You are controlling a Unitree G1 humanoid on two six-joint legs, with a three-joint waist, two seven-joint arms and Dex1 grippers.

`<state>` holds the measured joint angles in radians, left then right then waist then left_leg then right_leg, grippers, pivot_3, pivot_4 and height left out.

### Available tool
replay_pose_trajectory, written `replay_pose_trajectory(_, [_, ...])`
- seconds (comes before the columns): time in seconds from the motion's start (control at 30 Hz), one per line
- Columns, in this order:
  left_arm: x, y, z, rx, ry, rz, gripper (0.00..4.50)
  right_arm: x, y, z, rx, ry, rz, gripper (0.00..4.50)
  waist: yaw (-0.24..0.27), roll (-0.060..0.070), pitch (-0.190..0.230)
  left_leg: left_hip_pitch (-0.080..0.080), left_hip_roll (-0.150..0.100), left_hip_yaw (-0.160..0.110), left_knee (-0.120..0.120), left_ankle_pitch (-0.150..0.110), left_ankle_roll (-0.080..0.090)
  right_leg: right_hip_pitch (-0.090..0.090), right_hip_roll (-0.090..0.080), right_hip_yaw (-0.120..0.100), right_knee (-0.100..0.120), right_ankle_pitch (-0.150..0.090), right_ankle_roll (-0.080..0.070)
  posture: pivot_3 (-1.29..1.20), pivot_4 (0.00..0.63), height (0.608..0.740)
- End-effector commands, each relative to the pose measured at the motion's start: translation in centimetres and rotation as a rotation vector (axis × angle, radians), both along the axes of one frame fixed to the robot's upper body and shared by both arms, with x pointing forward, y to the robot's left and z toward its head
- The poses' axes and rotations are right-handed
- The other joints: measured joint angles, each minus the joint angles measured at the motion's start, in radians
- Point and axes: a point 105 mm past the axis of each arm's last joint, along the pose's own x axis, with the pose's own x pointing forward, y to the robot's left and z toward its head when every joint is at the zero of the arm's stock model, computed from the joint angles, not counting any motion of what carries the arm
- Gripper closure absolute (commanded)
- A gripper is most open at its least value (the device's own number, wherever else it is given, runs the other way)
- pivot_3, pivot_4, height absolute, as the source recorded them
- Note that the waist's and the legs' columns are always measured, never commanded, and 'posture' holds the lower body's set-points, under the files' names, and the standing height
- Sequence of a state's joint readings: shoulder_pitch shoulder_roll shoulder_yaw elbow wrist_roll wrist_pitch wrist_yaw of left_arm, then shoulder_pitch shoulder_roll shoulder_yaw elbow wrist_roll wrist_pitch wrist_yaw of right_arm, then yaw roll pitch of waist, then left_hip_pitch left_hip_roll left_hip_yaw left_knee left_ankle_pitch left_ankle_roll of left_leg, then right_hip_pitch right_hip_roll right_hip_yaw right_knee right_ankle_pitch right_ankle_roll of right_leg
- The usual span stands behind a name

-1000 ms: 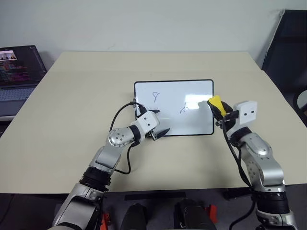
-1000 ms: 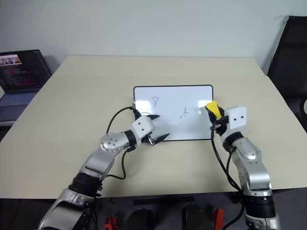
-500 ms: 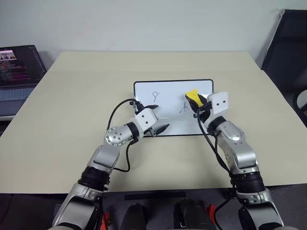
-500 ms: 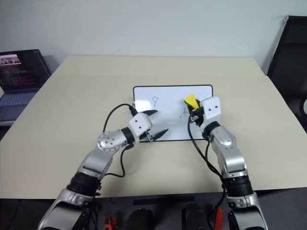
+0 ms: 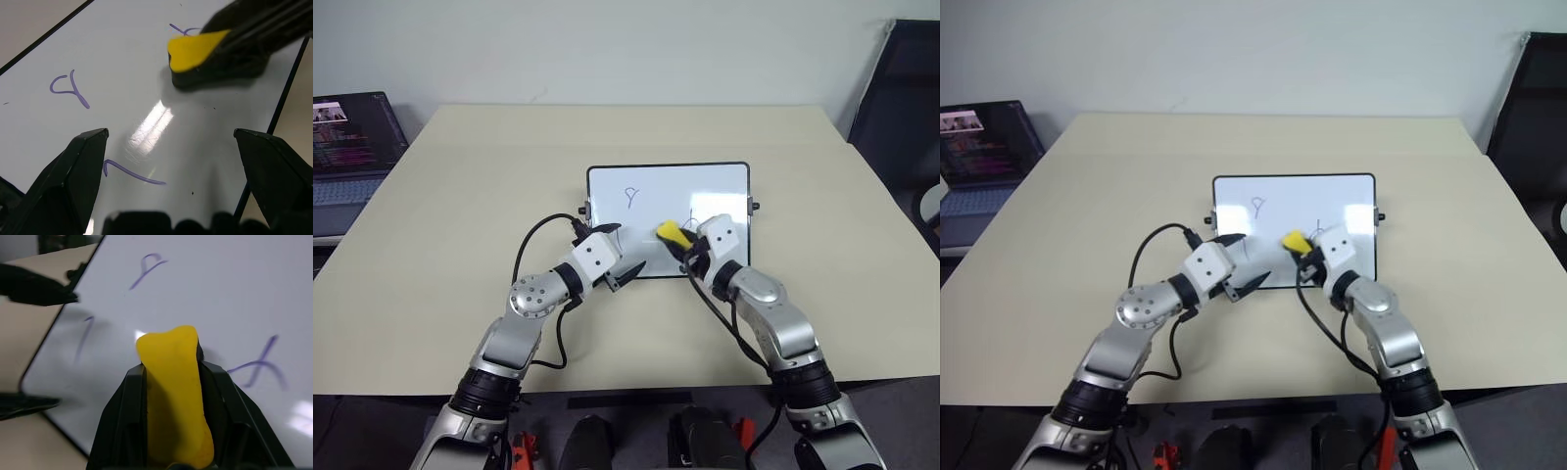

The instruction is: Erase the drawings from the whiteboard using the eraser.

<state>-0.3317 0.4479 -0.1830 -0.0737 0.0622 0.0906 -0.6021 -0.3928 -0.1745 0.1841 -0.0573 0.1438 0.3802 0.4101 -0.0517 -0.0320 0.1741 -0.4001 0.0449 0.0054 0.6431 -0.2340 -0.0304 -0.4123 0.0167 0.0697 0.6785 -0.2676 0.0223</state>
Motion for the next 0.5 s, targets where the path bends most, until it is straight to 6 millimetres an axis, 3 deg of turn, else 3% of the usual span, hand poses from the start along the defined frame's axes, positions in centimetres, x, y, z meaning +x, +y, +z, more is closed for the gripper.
replay_pose_trajectory(0.03, [-0.3,0.1,1.8,-0.015,-0.06,-0.002,0.0,1.3,-1.4,2.3,0.008,-0.086,-0.076,3.32,-0.001,0.0,0.0,0.0,0.0,0.0,0.0,0.0,0.0,0.0,0.0,0.0,0.0,0.0,0.0,0.0,0.15,0.74])
replay_pose_trajectory(0.27, [-0.4,0.3,1.8,-0.006,-0.053,-0.007,0.0,5.2,-7.2,3.7,-0.082,-0.159,-0.394,3.32,-0.002,0.0,0.0,0.001,-0.001,0.001,0.001,0.0,0.0,0.0,0.0,0.0,0.001,0.0,0.0,0.0,0.15,0.74])
replay_pose_trajectory(0.37, [-0.4,0.3,1.8,-0.004,-0.052,-0.009,0.0,5.0,-7.8,3.2,-0.106,-0.154,-0.414,3.32,0.004,-0.001,0.0,0.001,-0.001,0.0,0.001,0.0,0.0,0.001,0.0,0.0,0.0,0.0,0.0,0.0,0.15,0.74])
replay_pose_trajectory(0.5, [-0.3,0.1,1.9,-0.003,-0.052,-0.015,0.0,3.0,-6.3,1.7,-0.117,-0.105,-0.309,3.32,0.003,-0.001,-0.001,0.001,0.0,0.0,0.0,0.0,0.0,0.001,0.0,0.0,0.0,0.0,0.0,0.0,0.15,0.74])
